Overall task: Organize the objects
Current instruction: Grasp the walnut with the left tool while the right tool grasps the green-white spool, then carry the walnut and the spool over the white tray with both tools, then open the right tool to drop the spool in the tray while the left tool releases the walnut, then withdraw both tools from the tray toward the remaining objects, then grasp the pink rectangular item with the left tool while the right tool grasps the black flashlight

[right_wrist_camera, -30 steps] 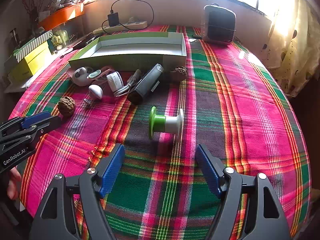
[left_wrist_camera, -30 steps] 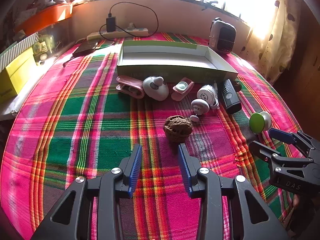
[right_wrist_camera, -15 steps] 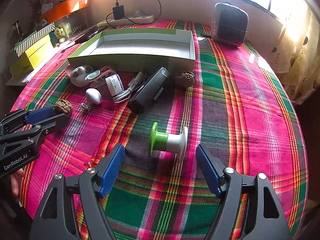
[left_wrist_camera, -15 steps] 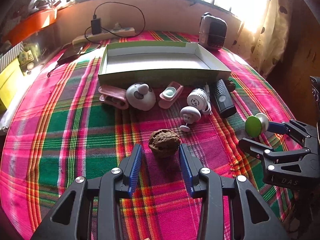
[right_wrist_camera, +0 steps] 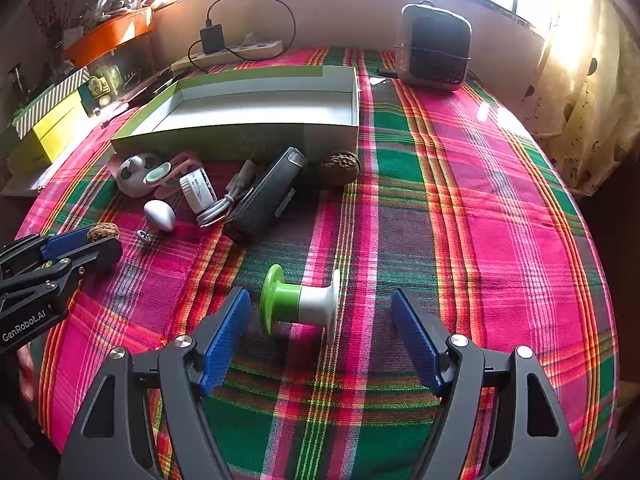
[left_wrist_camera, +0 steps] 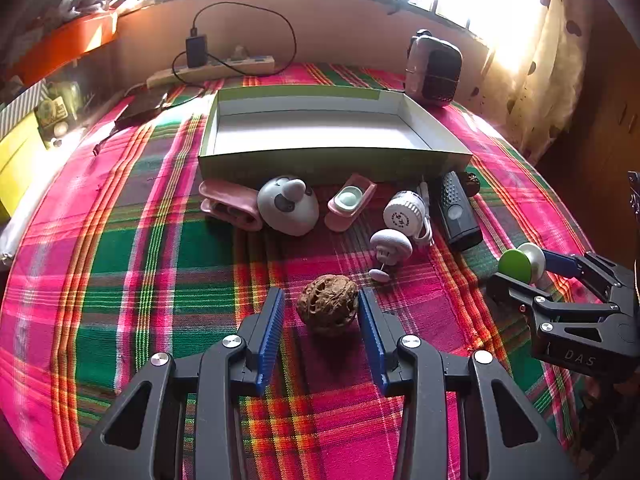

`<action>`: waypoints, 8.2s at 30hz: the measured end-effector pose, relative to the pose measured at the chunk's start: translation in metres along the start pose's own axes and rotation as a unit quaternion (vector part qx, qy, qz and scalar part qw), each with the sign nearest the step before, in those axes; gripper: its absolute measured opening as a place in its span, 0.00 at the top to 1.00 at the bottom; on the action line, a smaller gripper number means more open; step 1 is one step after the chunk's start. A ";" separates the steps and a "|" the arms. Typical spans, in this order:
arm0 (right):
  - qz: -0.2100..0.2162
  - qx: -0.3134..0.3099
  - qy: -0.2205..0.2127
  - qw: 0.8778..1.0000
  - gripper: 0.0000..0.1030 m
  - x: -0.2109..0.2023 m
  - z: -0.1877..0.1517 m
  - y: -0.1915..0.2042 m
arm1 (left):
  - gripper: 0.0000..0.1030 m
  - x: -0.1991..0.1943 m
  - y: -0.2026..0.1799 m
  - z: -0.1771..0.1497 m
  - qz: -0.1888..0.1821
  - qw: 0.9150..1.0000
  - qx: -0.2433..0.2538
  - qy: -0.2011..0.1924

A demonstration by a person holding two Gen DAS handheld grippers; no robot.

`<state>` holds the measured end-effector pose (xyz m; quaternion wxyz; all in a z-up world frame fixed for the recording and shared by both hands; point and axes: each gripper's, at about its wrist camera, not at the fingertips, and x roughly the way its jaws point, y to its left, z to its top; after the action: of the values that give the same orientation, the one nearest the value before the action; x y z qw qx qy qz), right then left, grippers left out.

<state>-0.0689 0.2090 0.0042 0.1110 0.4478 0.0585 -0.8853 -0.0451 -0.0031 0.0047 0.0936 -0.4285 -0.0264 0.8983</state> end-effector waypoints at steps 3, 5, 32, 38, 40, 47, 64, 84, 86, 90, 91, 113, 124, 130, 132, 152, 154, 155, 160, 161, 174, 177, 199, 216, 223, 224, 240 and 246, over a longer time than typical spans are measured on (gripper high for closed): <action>-0.003 0.003 -0.003 1.000 0.33 -0.001 0.000 -0.001 | 0.65 0.000 0.001 0.000 -0.004 1.000 -0.005 0.000; -0.006 0.007 -0.005 1.000 0.39 -0.002 0.000 -0.003 | 0.65 0.000 0.001 0.000 -0.004 1.000 -0.006 0.000; 0.005 0.007 -0.020 1.000 0.68 -0.009 0.006 -0.002 | 0.73 0.000 0.000 0.006 0.010 1.000 -0.005 0.009; 0.010 0.004 -0.035 0.999 0.68 -0.015 0.022 0.000 | 0.73 -0.007 0.003 0.022 0.008 1.000 -0.008 -0.003; 0.011 -0.001 -0.040 0.999 0.68 -0.016 0.030 0.001 | 0.73 -0.008 0.005 0.029 0.005 1.000 -0.009 -0.006; 0.020 -0.018 -0.056 0.998 0.68 -0.016 0.060 0.009 | 0.73 -0.005 0.008 0.056 0.000 1.000 0.002 -0.013; 0.036 -0.028 -0.044 0.998 0.68 0.036 0.132 0.017 | 0.73 0.046 0.038 0.120 0.010 0.999 -0.032 -0.001; 0.036 -0.037 0.001 0.999 0.68 0.110 0.182 0.019 | 0.73 0.105 0.051 0.157 0.032 0.999 -0.028 0.032; 0.035 -0.038 0.006 0.999 0.68 0.114 0.184 0.019 | 0.73 0.107 0.049 0.158 0.037 0.999 -0.020 0.032; 0.034 -0.041 0.012 0.999 0.68 0.121 0.185 0.018 | 0.73 0.109 0.048 0.159 0.040 0.999 -0.017 0.030; 0.033 -0.041 0.013 0.999 0.68 0.122 0.184 0.018 | 0.73 0.109 0.048 0.159 0.041 0.999 -0.016 0.030; 0.019 -0.042 0.013 0.999 0.67 0.127 0.186 0.018 | 0.73 0.113 0.044 0.159 0.052 0.998 -0.006 0.033; 0.010 -0.031 0.005 0.999 0.50 0.125 0.186 0.015 | 0.73 0.113 0.044 0.160 0.045 0.998 -0.014 0.031; 0.011 -0.029 -0.006 1.000 0.48 0.118 0.186 0.017 | 0.72 0.109 0.046 0.159 0.045 0.998 -0.021 0.030; 0.012 -0.030 -0.007 0.999 0.48 0.116 0.185 0.019 | 0.72 0.107 0.046 0.158 0.044 0.998 -0.024 0.028; 0.018 -0.003 -0.048 0.999 0.48 0.070 0.164 0.013 | 0.72 0.055 0.041 0.140 0.057 0.998 -0.020 -0.021; 0.016 0.001 -0.051 0.999 0.48 0.066 0.161 0.011 | 0.72 0.049 0.042 0.137 0.056 0.998 -0.021 -0.025; 0.016 0.003 -0.052 0.999 0.48 0.064 0.159 0.010 | 0.72 0.047 0.043 0.135 0.055 0.998 -0.022 -0.027; 0.018 0.014 -0.062 0.998 0.48 0.051 0.150 0.007 | 0.72 0.035 0.050 0.125 0.056 0.997 -0.036 -0.034; 0.017 0.016 -0.064 0.998 0.48 0.049 0.147 0.006 | 0.72 0.033 0.051 0.124 0.056 0.997 -0.040 -0.037; 0.021 0.037 -0.077 0.996 0.48 0.025 0.119 -0.004 | 0.72 0.014 0.070 0.090 0.058 0.996 -0.062 -0.040; 0.021 0.038 -0.077 0.996 0.48 0.021 0.110 -0.006 | 0.72 0.012 0.078 0.080 0.061 0.995 -0.072 -0.035; 0.030 0.021 -0.054 0.998 0.48 0.006 0.055 -0.002 | 0.72 0.007 0.093 0.045 0.013 0.995 -0.095 -0.013; 0.052 0.011 -0.026 0.998 0.48 0.020 0.046 0.014 | 0.72 0.015 0.076 0.052 -0.013 0.996 -0.093 0.002; 0.045 -0.002 -0.014 0.999 0.48 0.030 0.046 0.017 | 0.71 0.017 0.070 0.056 -0.009 0.996 -0.093 0.008; 0.044 -0.002 -0.012 0.999 0.48 0.032 0.046 0.016 | 0.71 0.018 0.069 0.056 -0.007 0.996 -0.094 0.010; 0.017 -0.019 -0.016 1.000 0.48 0.035 0.044 0.009 | 0.71 0.025 0.052 0.061 0.025 0.995 -0.095 0.036; 0.020 -0.019 -0.016 0.999 0.48 0.035 0.044 0.009 | 0.71 0.024 0.057 0.052 0.040 0.993 -0.099 0.048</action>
<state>-0.1208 0.1859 0.0023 0.1383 0.4320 0.0649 -0.8888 -0.1080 -0.0530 0.0119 0.0156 -0.4792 -0.0935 0.8725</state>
